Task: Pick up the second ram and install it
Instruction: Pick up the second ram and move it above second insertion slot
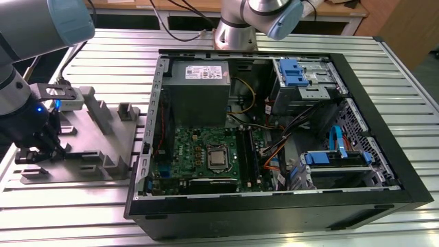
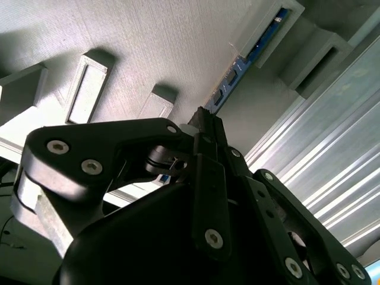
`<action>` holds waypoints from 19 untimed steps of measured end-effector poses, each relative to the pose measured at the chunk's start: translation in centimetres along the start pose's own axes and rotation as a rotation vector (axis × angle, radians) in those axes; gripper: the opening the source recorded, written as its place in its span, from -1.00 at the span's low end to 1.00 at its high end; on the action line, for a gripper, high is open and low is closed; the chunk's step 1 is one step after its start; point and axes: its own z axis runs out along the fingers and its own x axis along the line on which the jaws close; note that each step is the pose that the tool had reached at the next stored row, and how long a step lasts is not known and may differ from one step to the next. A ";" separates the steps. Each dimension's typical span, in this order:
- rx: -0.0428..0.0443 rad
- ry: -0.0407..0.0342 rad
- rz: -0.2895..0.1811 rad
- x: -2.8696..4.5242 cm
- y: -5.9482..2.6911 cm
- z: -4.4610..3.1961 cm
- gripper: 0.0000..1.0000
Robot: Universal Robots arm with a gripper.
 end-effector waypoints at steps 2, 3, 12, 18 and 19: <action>0.0000 0.0000 0.000 0.00 0.00 0.00 -0.75; 0.0000 0.0000 0.000 0.00 0.00 0.00 -0.75; 0.0000 -0.0003 0.003 -0.01 0.03 -0.75 -0.75; 0.0001 -0.0005 0.003 -0.04 0.10 -2.35 -0.75; 0.0001 -0.0004 0.003 -0.05 0.11 -2.66 -0.75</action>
